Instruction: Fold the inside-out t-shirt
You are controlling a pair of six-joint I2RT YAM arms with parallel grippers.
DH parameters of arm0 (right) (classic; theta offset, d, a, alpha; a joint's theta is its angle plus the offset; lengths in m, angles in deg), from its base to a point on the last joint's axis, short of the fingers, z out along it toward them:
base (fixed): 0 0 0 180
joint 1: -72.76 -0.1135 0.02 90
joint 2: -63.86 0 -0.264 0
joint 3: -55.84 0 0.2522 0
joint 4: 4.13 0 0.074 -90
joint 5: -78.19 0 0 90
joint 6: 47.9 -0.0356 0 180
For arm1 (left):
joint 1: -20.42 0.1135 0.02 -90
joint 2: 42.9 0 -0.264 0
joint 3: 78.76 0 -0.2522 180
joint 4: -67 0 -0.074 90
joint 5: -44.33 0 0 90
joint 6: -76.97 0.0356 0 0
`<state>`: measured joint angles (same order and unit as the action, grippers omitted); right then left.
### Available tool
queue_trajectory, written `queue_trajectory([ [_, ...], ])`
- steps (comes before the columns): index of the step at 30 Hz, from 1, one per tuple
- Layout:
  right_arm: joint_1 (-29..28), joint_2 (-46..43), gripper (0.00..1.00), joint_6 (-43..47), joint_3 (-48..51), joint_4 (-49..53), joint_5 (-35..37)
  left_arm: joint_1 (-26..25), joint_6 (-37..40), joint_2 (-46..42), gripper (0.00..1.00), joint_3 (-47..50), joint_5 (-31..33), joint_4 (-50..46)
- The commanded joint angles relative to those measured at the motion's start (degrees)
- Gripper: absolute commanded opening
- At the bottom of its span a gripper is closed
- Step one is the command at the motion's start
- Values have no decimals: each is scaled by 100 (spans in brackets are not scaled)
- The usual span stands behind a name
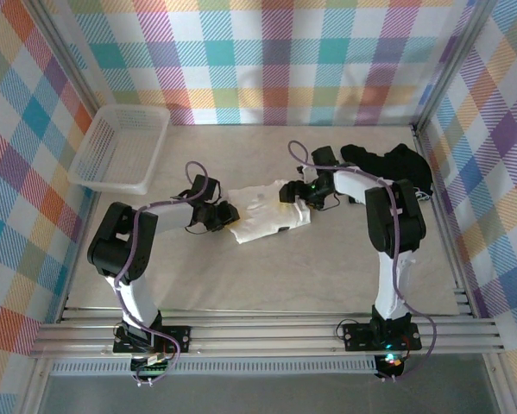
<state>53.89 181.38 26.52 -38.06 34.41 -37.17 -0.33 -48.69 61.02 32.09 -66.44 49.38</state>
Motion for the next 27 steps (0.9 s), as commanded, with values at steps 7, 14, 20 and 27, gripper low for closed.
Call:
queue_trajectory([
  [7, -187, 218, 59, -463, 78, -491, -772, 1, -20, 32, 21, 159, -131, 167],
  [14, -100, 161, 44, -466, 117, -596, -495, 1, 99, -26, 21, 152, -31, 61],
  [20, 10, 94, 37, -256, 130, -586, -590, 19, 243, -82, 21, 102, 131, -74],
  [27, 122, -70, 13, -74, 216, -590, -698, 102, 362, -141, 22, 13, 203, -188],
])
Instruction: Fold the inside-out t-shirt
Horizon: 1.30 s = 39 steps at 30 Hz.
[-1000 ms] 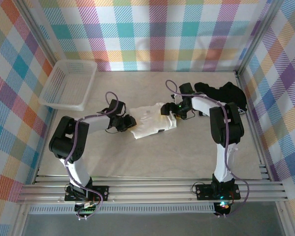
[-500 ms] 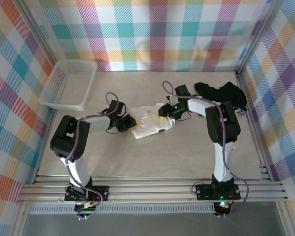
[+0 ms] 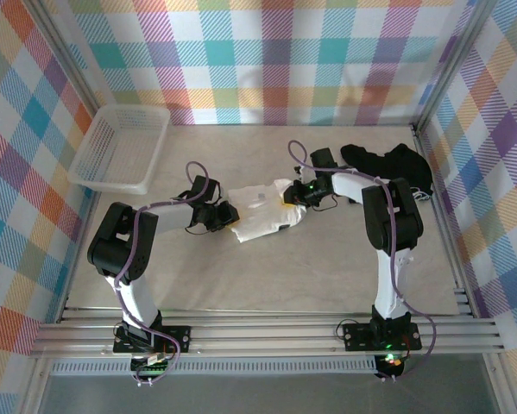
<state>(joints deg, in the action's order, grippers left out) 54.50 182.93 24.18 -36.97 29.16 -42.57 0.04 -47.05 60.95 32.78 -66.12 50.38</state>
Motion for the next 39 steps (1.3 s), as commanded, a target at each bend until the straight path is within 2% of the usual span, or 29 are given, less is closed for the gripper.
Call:
queue_trajectory([
  [1, 83, -315, 8, 185, 141, -79, -145, 93, 226, -190, 25, -79, 179, -330],
  [3, 130, -485, 0, 300, 140, 15, -73, 154, 303, -347, 32, -135, 238, -449],
  [8, 268, -1098, 0, 997, -85, 818, 746, 249, 485, -1192, 50, -96, 669, -805],
  [13, 442, -1566, 0, 1732, -585, 1744, 1915, 249, 507, -2049, 61, 44, 928, -1049],
  [19, 813, -1685, 0, 2304, -1537, 2517, 2954, 254, 485, -2674, 62, 108, 902, -1250],
  [23, 1062, -1574, 0, 2696, -2300, 2927, 3319, 254, 503, -2885, 62, 166, 928, -1261],
  [32, 1496, -1169, 0, 3001, -3709, 3595, 3632, 254, 519, -2870, 62, 199, 893, -1446],
  [39, 2055, -893, 0, 3082, -3724, 3604, 3810, 254, 519, -2757, 62, 162, 854, -1411],
])
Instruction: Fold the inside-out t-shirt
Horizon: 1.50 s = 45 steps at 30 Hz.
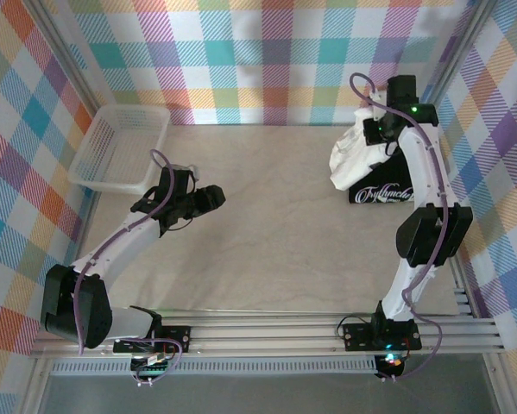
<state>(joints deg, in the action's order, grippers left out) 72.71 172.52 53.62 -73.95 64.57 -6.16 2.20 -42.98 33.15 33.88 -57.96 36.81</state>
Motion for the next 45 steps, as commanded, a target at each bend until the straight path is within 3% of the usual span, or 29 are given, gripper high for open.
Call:
queue_trajectory([
  [1, 339, 212, 0, 139, 53, -11, 218, 38, 115, 46, 62, 41, 33, -54],
  [6, 711, 704, 0, 153, 237, -215, 834, 37, 122, 113, 62, 43, -1, -63],
  [9, 824, 1010, 10, 165, 271, -333, 1201, 29, 113, 125, 62, 62, -10, -63],
  [14, 851, 1486, 46, 244, 296, -610, 2186, 29, 121, 54, 62, 71, 7, -140],
  [19, 886, 1650, 65, 75, -50, -424, 2642, 29, 164, -111, 63, 136, 118, -229],
  [22, 888, 1501, 83, -8, -52, -449, 2782, 29, 173, -173, 63, 178, 170, -245],
  [25, 885, 1240, 94, -67, -86, -414, 2849, 28, 215, -209, 63, 184, 269, -289],
  [28, 875, 890, 100, -132, -79, -366, 2829, 29, 262, -263, 63, 203, 385, -313],
  [33, 644, 56, 100, -332, 423, -387, 2414, 38, 391, -480, 66, 320, 879, -275],
  [38, 229, -1475, 100, -773, 2098, -1330, 1203, 55, 542, -1015, 74, 600, 1816, -76],
  [45, -468, -3446, 100, -1377, 4451, -2576, 239, 64, 706, -2186, 93, 1348, 3490, 311],
])
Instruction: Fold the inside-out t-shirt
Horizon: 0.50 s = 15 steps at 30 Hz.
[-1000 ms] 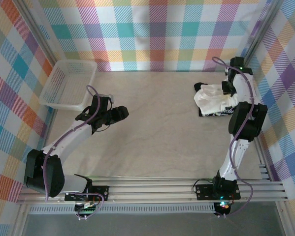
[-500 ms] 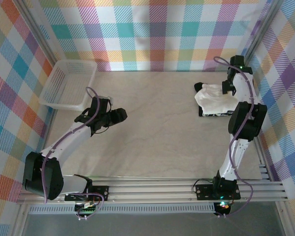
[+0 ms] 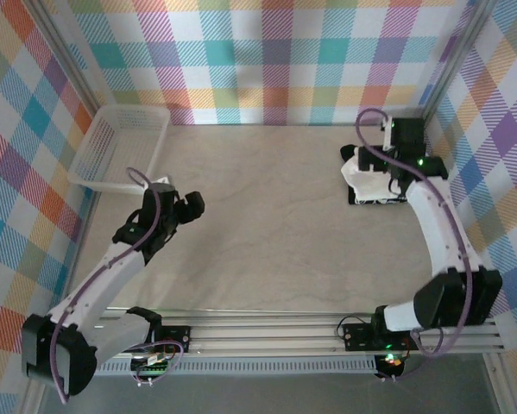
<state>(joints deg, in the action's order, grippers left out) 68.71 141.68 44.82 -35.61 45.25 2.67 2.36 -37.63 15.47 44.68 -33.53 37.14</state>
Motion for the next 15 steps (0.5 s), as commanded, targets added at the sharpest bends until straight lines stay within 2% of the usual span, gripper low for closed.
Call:
queue_trajectory([
  [1, -85, -571, 100, -604, 903, -744, -782, 49, 197, -571, 95, 374, 1254, 306],
  [3, -89, -1034, 100, -832, 1618, -1039, -942, 49, 247, -942, 100, 641, 1726, 365],
  [9, -87, -2037, 100, -1332, 3319, -1913, -567, 55, 317, -1494, 100, 1319, 2594, 755],
  [12, -86, -2187, 100, -1517, 4000, -2588, -461, 66, 411, -1337, 100, 1647, 2962, 1233],
  [15, -87, -2022, 100, -1524, 4644, -3592, -242, 75, 1057, -822, 100, 1903, 3013, 2080],
])
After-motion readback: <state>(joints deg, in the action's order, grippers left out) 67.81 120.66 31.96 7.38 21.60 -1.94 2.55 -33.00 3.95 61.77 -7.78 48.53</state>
